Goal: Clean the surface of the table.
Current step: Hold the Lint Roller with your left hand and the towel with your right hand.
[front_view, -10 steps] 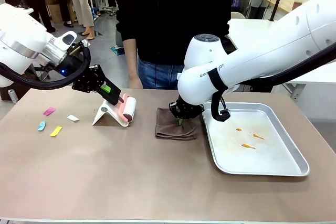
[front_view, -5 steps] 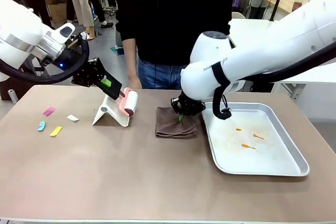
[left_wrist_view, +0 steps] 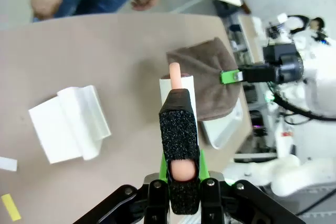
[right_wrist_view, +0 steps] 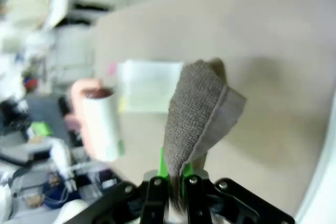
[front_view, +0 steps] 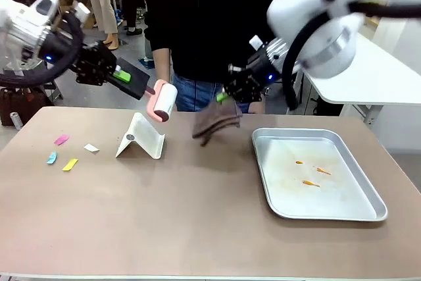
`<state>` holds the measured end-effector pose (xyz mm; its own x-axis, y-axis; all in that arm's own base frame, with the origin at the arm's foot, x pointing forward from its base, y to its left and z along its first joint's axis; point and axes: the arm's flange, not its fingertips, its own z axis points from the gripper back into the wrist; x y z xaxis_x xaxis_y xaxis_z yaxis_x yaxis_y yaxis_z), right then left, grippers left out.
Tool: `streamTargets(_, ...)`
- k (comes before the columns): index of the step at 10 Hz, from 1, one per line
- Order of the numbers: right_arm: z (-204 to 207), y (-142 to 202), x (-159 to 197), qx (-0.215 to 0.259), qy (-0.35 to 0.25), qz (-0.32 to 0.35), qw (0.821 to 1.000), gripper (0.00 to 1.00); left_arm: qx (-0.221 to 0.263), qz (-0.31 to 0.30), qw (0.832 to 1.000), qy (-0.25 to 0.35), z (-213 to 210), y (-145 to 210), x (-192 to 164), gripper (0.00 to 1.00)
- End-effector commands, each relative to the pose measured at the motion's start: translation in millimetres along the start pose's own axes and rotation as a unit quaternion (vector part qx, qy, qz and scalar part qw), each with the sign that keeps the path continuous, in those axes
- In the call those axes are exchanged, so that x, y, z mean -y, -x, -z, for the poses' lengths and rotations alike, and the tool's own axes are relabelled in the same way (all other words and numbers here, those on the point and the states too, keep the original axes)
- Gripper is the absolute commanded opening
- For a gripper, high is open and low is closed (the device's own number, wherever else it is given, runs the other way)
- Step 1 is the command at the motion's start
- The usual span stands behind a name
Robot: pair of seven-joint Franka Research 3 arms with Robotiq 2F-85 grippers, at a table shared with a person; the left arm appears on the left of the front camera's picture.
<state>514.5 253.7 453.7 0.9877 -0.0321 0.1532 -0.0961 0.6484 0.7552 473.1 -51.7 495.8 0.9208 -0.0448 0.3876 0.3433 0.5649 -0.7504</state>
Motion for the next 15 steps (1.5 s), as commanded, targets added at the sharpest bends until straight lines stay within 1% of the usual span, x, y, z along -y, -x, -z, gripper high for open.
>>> streamTargets(1, -76.4, 100.0, 73.9, -0.075, -0.133, -0.010, 0.988, 0.03, 0.025, 0.000, 0.998, 0.049, -39.9, 24.2, -8.4, 0.00)
streamTargets(2, -106.3, 122.0, 80.4, -0.074, -0.148, -0.018, 0.986, 0.03, 0.041, -0.020, 0.997, 0.058, -67.5, 32.5, -16.3, 0.00)
streamTargets(3, -145.6, 139.8, 92.7, -0.064, -0.152, -0.009, 0.986, 0.03, 0.068, -0.049, 0.995, 0.053, -102.2, 45.0, -27.6, 0.00)
streamTargets(4, -179.8, 151.0, 105.6, -0.046, -0.162, 0.008, 0.986, 0.03, 0.072, -0.046, 0.991, 0.099, -133.3, 58.6, -36.9, 0.00)
streamTargets(5, -215.0, 161.1, 119.0, -0.029, -0.187, 0.006, 0.982, 0.03, 0.099, -0.056, 0.988, 0.107, -161.1, 73.1, -47.5, 0.00)
streamTargets(6, -249.2, 170.2, 134.8, -0.002, -0.197, 0.014, 0.980, 0.03, 0.109, -0.064, 0.985, 0.113, -184.6, 87.8, -59.9, 0.00)
streamTargets(8, -308.5, 188.2, 171.4, 0.028, -0.235, 0.022, 0.971, 0.03, 0.104, -0.074, 0.980, 0.150, -225.5, 124.7, -93.2, 0.00)
streamTargets(9, -330.1, 194.9, 191.6, 0.053, -0.251, 0.039, 0.966, 0.03, 0.093, -0.073, 0.979, 0.164, -238.6, 142.8, -109.6, 0.00)
streamTargets(10, -347.8, 200.6, 211.9, 0.078, -0.265, 0.052, 0.960, 0.03, 0.090, -0.067, 0.977, 0.180, -248.6, 160.4, -123.4, 0.00)
streamTargets(11, -361.4, 206.5, 230.9, 0.100, -0.283, 0.051, 0.952, 0.03, 0.083, -0.078, 0.978, 0.175, -260.5, 178.8, -140.2, 0.00)
streamTargets(12, -364.9, 209.8, 239.1, 0.098, -0.296, 0.030, 0.950, 0.03, 0.092, -0.079, 0.974, 0.193, -252.1, 186.2, -139.9, 0.00)
streamTargets(14, -363.0, 208.4, 247.3, 0.100, -0.291, 0.022, 0.951, 0.03, 0.105, -0.073, 0.969, 0.211, -254.4, 198.1, -144.7, 0.00)
streamTargets(15, -361.1, 206.7, 249.1, 0.105, -0.289, 0.021, 0.951, 0.03, 0.108, -0.080, 0.969, 0.209, -242.9, 193.4, -138.3, 0.00)
